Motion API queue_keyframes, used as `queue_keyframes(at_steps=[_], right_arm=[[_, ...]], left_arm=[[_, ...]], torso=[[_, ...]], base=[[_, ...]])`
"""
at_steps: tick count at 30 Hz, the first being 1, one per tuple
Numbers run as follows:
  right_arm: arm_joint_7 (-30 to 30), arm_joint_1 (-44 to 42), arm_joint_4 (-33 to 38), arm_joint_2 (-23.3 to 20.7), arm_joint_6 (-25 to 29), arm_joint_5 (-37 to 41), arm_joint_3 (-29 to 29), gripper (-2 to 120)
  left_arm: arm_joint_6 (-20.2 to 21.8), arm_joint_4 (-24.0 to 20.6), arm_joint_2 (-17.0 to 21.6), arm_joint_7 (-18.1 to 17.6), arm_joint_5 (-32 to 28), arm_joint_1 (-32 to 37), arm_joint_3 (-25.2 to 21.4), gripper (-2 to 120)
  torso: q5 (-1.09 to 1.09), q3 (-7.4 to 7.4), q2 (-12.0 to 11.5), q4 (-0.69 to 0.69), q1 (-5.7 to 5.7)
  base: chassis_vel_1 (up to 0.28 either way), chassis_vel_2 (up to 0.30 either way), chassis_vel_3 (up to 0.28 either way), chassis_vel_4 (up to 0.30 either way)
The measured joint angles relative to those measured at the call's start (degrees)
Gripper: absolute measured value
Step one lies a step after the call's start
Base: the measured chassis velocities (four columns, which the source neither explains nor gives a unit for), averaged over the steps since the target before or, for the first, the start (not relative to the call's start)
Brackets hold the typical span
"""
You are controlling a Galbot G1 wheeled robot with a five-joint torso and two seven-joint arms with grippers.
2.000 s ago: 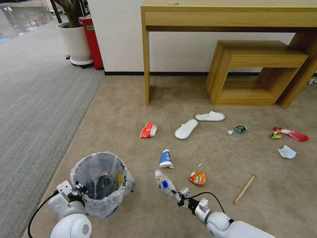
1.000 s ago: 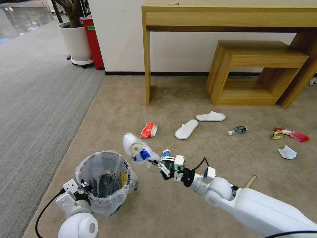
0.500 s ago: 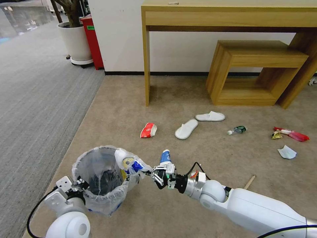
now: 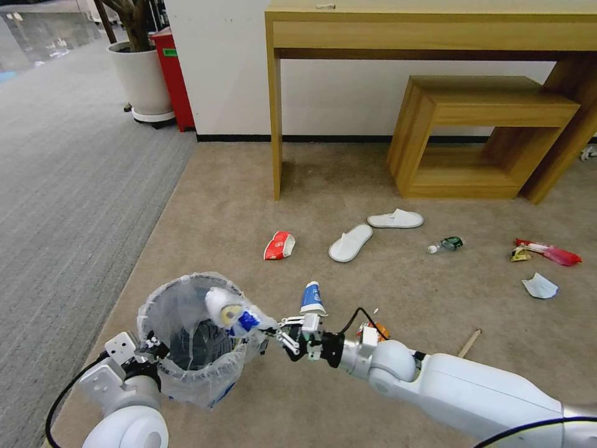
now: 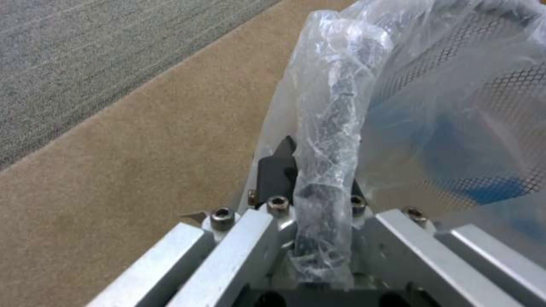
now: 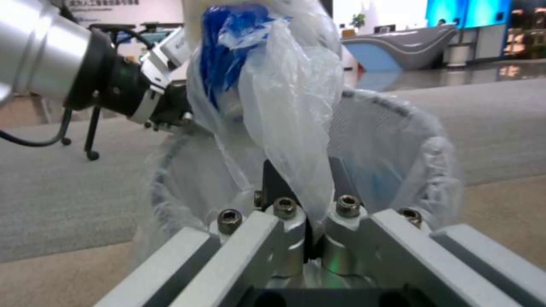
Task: Pick up the trash bin and place the garbage on the floor into it.
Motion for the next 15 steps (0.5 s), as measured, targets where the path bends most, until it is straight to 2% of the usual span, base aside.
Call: queue_keyframes(at_steps=[2, 6, 15], right_arm=[[0.78, 3.51, -1.04, 1.91, -0.37, 0.80, -3.95, 0], [2.96, 7.74, -2.07, 4.09, -1.70, 1.44, -7.93, 0], [4.98, 11.41, -3.34, 6.67, -2.70, 2.08, -12.27, 0]], left_arm=[[-0.03, -1.08, -0.28, 0.39, 0.61, 1.02, 0.03, 1], [-0.32, -1.91, -0.61, 0.93, 1.36, 2.21, 0.02, 1], [-0.55, -2.57, -0.99, 1.35, 2.11, 2.99, 0.22, 1]], torso=[[0.00, 0.00, 0.00, 0.00, 0.00], [0.00, 0.00, 0.01, 0.01, 0.00], [0.00, 0.00, 0.01, 0.00, 0.00]], base=[[0.000, 0.000, 0.000, 0.000], [0.000, 0.000, 0.000, 0.000], [0.000, 0.000, 0.000, 0.000]])
